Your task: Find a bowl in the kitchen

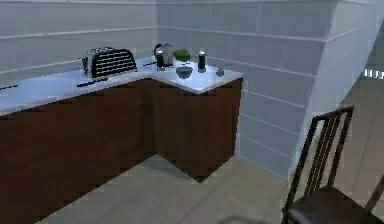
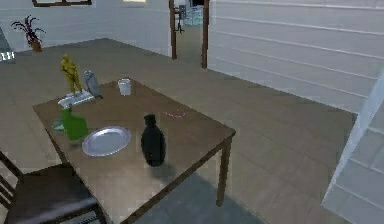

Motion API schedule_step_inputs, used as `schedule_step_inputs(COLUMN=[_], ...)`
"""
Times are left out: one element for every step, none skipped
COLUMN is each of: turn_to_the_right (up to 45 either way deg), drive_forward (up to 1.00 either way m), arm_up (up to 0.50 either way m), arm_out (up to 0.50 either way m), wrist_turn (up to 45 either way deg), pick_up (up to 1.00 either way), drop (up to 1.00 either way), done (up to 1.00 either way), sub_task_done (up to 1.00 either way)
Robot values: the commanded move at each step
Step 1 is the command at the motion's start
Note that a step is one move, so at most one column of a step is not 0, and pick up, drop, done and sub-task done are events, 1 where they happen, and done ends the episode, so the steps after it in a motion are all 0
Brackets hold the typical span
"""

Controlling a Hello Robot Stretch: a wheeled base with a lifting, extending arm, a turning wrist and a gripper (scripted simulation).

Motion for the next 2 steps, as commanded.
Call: schedule_step_inputs(turn_to_the_right=[0.0,0.0], drive_forward=[0.85,0.0], arm_up=[0.0,0.0], arm_out=[0.0,0.0], wrist_turn=[0.0,0.0], pick_up=[0.0,0.0], drop=[0.0,0.0], done=[0.0,1.0], sub_task_done=[0.0,0.0])
